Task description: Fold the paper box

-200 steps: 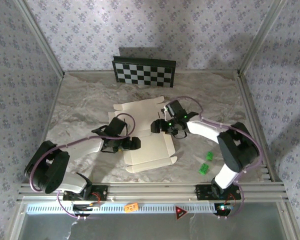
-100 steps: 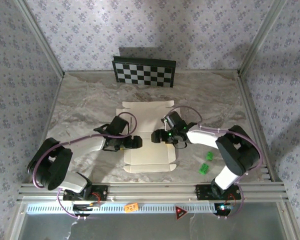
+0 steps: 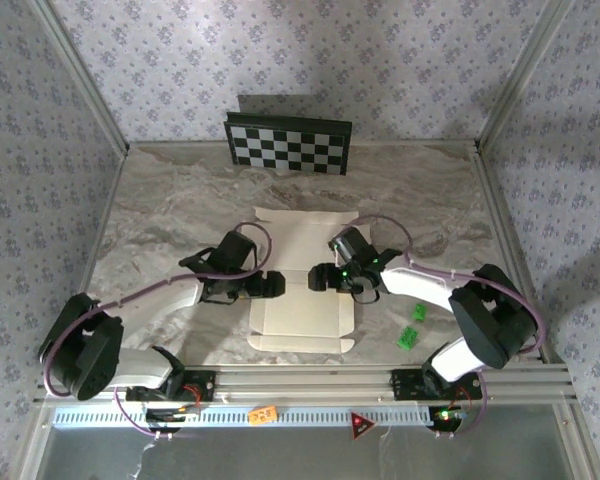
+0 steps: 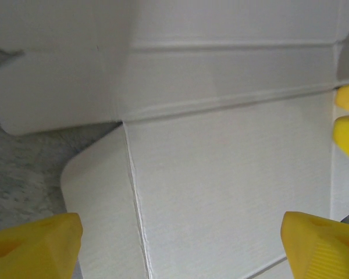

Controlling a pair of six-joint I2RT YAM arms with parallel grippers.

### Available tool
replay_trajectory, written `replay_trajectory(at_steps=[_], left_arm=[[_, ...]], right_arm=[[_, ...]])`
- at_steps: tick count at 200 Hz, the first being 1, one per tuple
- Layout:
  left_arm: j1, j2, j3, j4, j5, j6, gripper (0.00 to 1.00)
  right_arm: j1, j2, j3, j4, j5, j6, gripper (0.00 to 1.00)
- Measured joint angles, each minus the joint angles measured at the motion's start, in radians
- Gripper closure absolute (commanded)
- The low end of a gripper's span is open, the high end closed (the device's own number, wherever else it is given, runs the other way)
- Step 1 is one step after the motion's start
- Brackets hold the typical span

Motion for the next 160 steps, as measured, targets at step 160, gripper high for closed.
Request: replay_trajectory(at_steps=[160], left_arm=[[0.165, 0.1, 0.031, 0.052, 0.075, -0.003, 0.18]], right_arm=[[0.005, 0.294, 0.254, 0.112, -0.215, 0.058, 0.36]])
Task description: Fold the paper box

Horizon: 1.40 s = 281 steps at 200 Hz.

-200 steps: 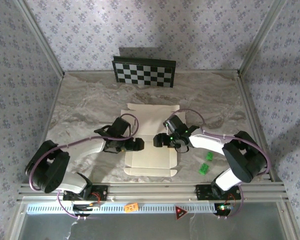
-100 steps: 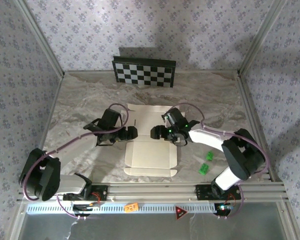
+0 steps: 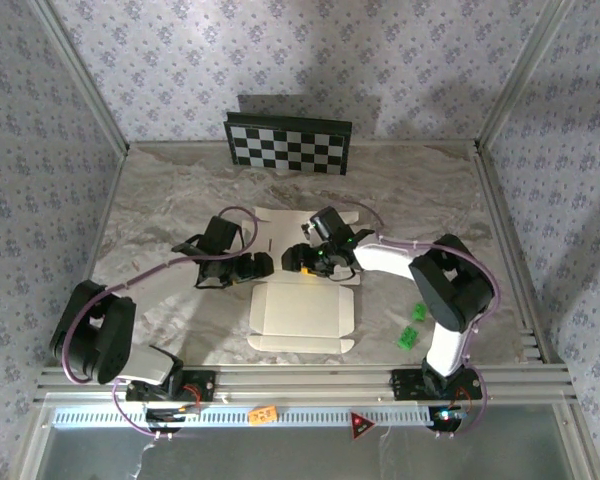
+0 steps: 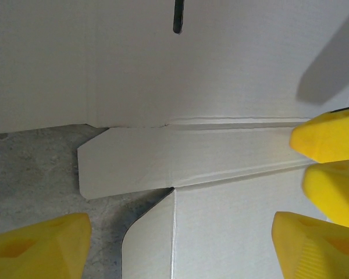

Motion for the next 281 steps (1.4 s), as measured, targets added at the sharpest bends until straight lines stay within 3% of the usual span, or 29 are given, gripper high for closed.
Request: replay_trajectory(at_steps=[192, 281], left_arm=[[0.007, 0.072, 0.0, -0.023, -0.038, 0.0, 0.18], [0.008, 0.101, 0.0, -0.003, -0.034, 0.0, 0.31]], right_arm=[[0.003, 0.048, 0.002, 0.012, -0.009, 0.007, 0.37], [0.005, 0.053, 0.002, 0.029, -0.016, 0.008, 0.37]])
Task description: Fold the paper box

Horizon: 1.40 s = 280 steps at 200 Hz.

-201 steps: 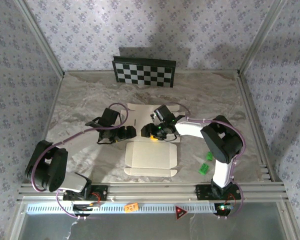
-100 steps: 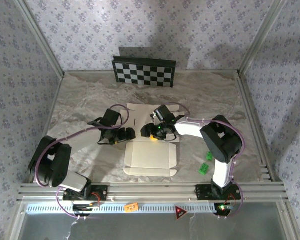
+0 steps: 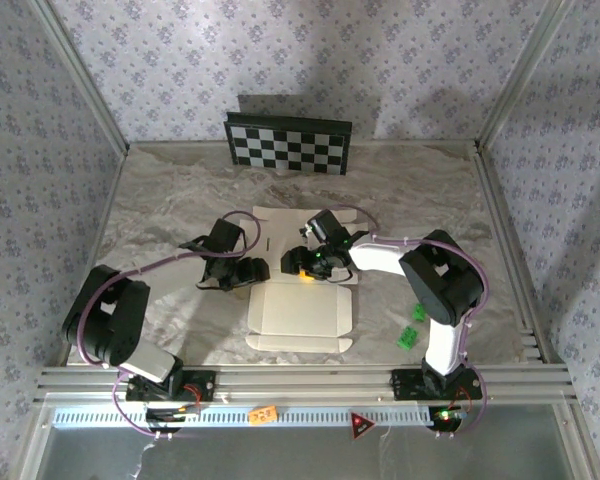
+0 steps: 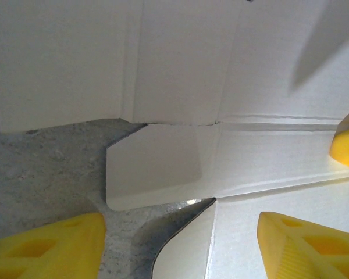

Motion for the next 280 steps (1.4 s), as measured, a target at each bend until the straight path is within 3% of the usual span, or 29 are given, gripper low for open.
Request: replay_trajectory(at_steps=[182, 280], left_arm=[[0.041, 0.004, -0.014, 0.066, -0.019, -0.053, 0.33], [0.045, 0.009, -0.03, 0.105, -0.005, -0.071, 0.42]], right_arm=[[0.01, 0.0, -0.007, 0.024, 0.001, 0.001, 0.37], [0.011, 0.0, -0.01, 0.029, 0.001, 0.001, 0.37]])
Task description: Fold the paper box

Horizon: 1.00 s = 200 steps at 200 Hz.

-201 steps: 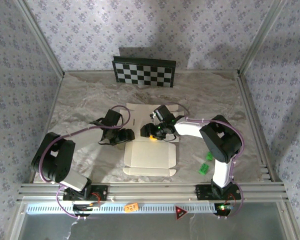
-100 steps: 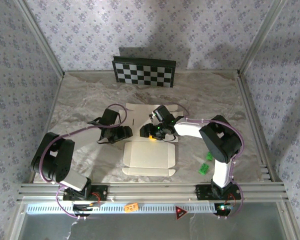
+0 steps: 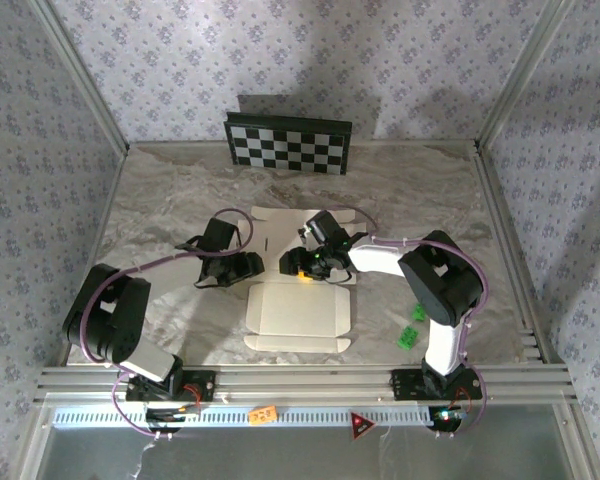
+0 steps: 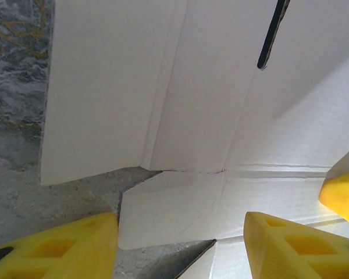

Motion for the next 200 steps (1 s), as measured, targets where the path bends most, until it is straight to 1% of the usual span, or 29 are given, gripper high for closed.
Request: replay_trajectory(at_steps=[70, 111, 146, 162, 200], left_arm=[[0.005, -0.075, -0.001, -0.002, 0.019, -0.008, 0.43], [0.005, -0.109, -0.002, 0.011, 0.075, -0.032, 0.43], [0.005, -0.117, -0.022, 0.065, 0.118, -0.063, 0.45], [0.004, -0.116, -0.042, 0.101, 0.143, -0.079, 0.47], [0.001, -0.082, -0.074, 0.147, 0.189, -0.106, 0.47]], right_arm=[[0.001, 0.0, 0.0, 0.0, 0.001, 0.004, 0.37], [0.001, 0.0, 0.0, 0.0, 0.003, 0.005, 0.37], [0.003, 0.0, 0.0, 0.0, 0.008, 0.007, 0.37], [0.005, 0.0, 0.0, 0.0, 0.008, 0.007, 0.37], [0.014, 0.0, 0.0, 0.003, 0.01, 0.007, 0.37]])
